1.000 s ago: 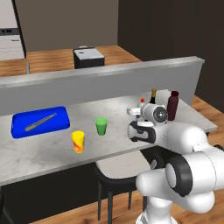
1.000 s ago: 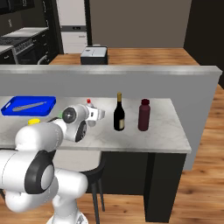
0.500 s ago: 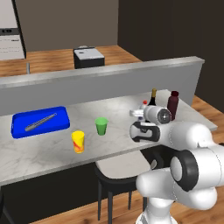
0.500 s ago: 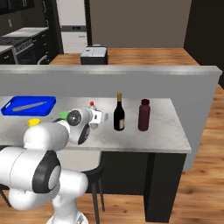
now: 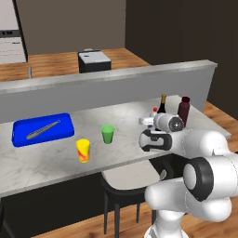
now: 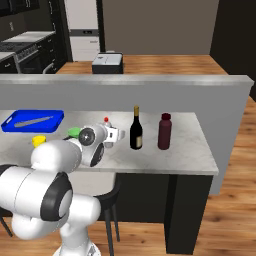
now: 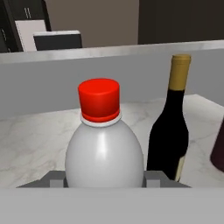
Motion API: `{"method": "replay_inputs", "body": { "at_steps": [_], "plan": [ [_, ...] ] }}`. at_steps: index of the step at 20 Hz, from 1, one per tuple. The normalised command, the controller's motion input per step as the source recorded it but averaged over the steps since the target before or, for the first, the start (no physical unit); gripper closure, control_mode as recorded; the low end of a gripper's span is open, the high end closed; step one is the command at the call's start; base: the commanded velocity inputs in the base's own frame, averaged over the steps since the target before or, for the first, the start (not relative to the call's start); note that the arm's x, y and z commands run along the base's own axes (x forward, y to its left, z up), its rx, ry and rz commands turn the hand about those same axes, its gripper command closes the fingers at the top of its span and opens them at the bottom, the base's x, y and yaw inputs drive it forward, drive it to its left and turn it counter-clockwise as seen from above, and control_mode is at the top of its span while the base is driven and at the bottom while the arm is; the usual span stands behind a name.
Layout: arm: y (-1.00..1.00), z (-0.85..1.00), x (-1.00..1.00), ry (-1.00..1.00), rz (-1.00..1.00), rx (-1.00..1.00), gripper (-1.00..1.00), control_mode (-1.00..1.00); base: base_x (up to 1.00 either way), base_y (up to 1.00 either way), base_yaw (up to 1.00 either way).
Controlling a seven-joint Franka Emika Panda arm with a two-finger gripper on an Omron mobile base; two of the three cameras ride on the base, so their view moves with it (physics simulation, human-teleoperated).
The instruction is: Place the drinks on the dining counter in a tight cluster.
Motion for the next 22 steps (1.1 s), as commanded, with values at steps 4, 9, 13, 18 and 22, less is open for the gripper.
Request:
{"method": "replay_inputs", "body": {
  "at_steps": [4, 9, 13, 18, 22],
  "plan": [
    [0.05, -0.18, 0.00, 0.00, 0.00, 0.00, 1.00, -1.00, 0.00, 0.00, 0.00],
    [0.01, -0.19, 0.00, 0.00, 0.00, 0.00, 1.00, -1.00, 0.00, 0.00, 0.00],
    [0.00, -0.20, 0.00, -0.04, 0.00, 0.00, 1.00, -1.00, 0.00, 0.00, 0.00],
    [0.00, -0.21, 0.00, -0.10, 0.00, 0.00, 1.00, -1.00, 0.00, 0.00, 0.00],
    [0.00, -0.07, 0.06, -0.06, -0.01, 0.00, 1.00, -1.00, 0.00, 0.00, 0.00]
  ]
}}
